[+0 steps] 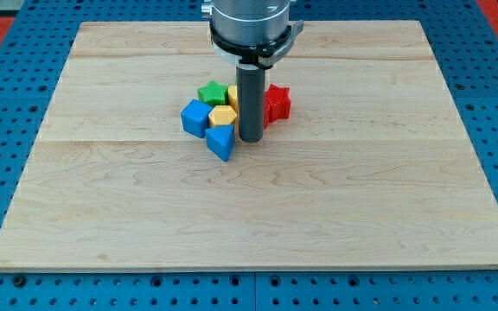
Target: Separate the yellow hexagon from the group of the blocks
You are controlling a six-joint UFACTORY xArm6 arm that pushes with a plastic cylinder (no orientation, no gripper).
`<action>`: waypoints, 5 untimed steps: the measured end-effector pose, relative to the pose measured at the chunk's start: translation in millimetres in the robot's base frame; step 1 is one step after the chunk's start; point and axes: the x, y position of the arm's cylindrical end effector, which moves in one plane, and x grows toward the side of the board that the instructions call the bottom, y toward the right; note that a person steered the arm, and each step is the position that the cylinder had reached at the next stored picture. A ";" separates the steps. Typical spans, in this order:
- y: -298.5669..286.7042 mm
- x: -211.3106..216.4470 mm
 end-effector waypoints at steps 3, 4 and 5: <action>-69.9 -36.9; -66.1 -63.0; -79.3 -75.6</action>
